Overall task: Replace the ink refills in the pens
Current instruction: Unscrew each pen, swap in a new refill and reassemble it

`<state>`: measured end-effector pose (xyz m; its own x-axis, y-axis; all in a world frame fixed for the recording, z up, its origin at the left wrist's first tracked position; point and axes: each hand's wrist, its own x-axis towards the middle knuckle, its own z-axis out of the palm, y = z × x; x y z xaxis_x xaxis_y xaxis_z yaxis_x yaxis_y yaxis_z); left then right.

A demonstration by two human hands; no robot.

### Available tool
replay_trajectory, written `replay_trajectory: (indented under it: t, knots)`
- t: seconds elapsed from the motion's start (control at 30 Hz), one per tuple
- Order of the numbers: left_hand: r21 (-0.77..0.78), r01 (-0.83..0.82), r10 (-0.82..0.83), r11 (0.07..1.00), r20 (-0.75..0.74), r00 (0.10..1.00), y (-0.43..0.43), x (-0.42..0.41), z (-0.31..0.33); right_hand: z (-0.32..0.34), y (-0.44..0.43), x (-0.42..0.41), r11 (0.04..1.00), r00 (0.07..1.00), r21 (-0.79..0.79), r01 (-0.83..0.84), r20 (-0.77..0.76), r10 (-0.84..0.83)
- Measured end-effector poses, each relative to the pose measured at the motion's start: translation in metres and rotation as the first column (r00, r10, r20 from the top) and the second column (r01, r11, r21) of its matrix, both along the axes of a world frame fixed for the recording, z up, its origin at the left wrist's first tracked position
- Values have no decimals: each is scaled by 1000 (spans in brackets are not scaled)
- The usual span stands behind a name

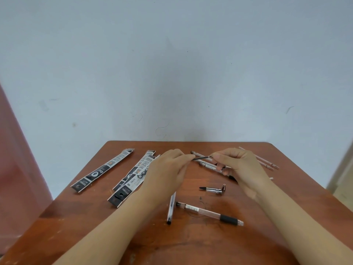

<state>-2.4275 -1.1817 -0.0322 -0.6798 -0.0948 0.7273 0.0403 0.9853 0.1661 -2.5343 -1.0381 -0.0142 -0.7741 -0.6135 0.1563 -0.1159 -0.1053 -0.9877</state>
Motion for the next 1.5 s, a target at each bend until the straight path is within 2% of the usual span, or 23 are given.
replay_trajectory:
  t: [0.2, 0.5, 0.67, 0.93, 1.0, 1.03, 1.1, 1.13, 1.2, 1.27, 1.33, 1.4, 1.5]
  knots:
    - [10, 10, -10, 1000, -25, 1000, -1, -1, -1, -1, 0, 0, 999, 999, 39, 5, -35, -4]
    - [-132, 12, -22, 991, -72, 997, -11, 0, 6, 1, -3, 3, 999, 995, 43, 14, -102, -9]
    - [-37, 87, -87, 996, -8, 996, -11, 2, 8, 3, -2, 4, 999, 991, 37, 21, -137, -16]
    - [-8, 108, -107, 994, 45, 993, -8, 3, 11, 4, 1, 1, 999, 987, 52, -2, -160, 11]
    - [67, 39, -41, 997, 36, 998, -12, 5, 11, 8, 7, -7, 999, 995, -19, 34, -90, -36]
    - [155, -30, 26, 988, 27, 999, -18, 6, 13, 12, 14, -15, 993, 996, -87, 86, -26, -88]
    - [377, -144, 147, 915, 22, 989, -34, 10, 15, 20, 34, -35, 954, 975, -204, 218, 84, -204]
    - [439, -171, 182, 882, 17, 983, -40, 12, 15, 22, 44, -44, 933, 959, -224, 281, 102, -265]
    - [439, -182, 199, 880, 9, 980, -43, 13, 14, 23, 61, -58, 910, 921, -152, 386, 11, -389]
    - [352, -150, 156, 924, 11, 988, -37, 9, 10, 19, 68, -67, 869, 855, 3, 495, -179, -486]
    - [259, -108, 105, 960, 23, 994, -31, 6, 4, 16, 69, -72, 789, 767, 126, 602, -365, -527]
    - [208, -71, 62, 976, 47, 997, -28, 3, 1, 11, 68, -76, 668, 687, 276, 692, -535, -491]
    - [175, -25, 10, 984, 85, 996, -21, 2, -2, 4, 67, -81, 479, 689, 516, 710, -651, -319]
